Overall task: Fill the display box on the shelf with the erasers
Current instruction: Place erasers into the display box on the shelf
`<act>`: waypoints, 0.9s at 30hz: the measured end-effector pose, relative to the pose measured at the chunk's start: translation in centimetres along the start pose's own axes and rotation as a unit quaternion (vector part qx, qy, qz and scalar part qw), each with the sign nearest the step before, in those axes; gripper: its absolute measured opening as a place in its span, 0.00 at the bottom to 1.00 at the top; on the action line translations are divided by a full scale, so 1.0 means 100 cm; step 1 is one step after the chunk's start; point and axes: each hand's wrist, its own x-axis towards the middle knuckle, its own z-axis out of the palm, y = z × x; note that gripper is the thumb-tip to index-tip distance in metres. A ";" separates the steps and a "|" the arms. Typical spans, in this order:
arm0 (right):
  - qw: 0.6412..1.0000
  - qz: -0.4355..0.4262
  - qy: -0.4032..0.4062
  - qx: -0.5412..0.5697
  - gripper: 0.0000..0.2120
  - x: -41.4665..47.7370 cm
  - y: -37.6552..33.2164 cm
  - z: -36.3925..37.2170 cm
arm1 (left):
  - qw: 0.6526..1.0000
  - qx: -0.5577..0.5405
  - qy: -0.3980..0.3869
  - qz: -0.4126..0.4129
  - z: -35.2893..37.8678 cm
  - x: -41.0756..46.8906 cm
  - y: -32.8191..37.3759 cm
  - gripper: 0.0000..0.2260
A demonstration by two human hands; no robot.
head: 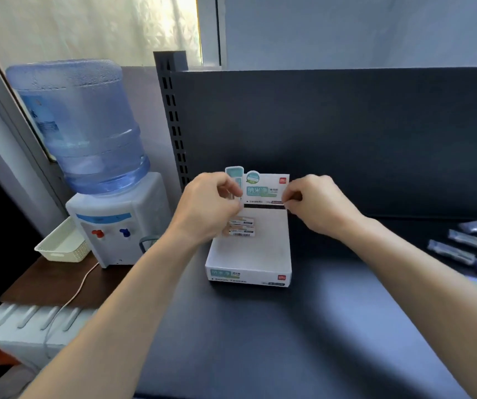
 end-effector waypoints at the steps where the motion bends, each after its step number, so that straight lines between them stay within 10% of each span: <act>1: 1.000 0.010 -0.001 -0.010 0.09 -0.005 0.007 -0.009 | 1.000 -0.004 -0.013 0.019 0.005 -0.004 0.010 0.03; 15: 0.974 0.187 -0.054 -0.117 0.06 -0.122 0.176 -0.140 | 0.951 0.047 -0.266 0.151 0.160 -0.065 0.172 0.04; 27: 0.980 0.155 -0.099 -0.076 0.05 -0.173 0.264 -0.168 | 0.981 0.064 -0.170 0.062 0.240 -0.089 0.224 0.07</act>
